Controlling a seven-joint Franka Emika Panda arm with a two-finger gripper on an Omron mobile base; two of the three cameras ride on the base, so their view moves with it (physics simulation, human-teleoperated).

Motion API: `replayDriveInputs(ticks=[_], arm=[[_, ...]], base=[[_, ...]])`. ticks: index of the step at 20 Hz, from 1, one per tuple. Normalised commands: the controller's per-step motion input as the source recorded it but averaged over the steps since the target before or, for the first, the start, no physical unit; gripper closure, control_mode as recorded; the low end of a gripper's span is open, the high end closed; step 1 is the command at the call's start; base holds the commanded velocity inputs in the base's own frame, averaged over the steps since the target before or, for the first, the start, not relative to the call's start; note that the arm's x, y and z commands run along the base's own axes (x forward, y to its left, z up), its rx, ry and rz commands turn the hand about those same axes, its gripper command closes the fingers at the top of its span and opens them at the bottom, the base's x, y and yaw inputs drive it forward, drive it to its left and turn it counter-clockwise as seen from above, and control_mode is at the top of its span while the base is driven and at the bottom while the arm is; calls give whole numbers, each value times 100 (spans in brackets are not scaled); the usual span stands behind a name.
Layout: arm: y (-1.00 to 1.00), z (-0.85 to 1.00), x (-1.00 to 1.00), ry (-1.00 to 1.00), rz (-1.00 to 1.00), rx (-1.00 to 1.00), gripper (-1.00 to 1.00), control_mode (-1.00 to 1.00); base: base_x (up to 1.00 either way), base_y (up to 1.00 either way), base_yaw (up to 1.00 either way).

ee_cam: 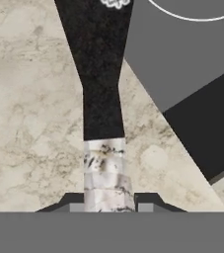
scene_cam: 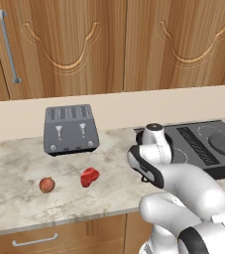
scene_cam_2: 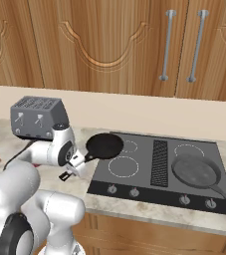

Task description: Place both pans onto different burners. Then place the onion and the steak on different pans.

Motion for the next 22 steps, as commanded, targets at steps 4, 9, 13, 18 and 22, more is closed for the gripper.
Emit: replayDriveInputs(ticks=[4,9,13,18,22], arm=[[-24,0,0,0,-16,0,100,-100],[-15,0,0,0,-18,0,100,-100],[-11,0,0,1,-16,0,100,-100],[-2,0,2,2,-15,0,100,-100],[0,0,9,2,-11,0,100,-100]], base=[[0,0,0],[0,0,0],[0,0,0],[0,0,0],[0,0,0]])
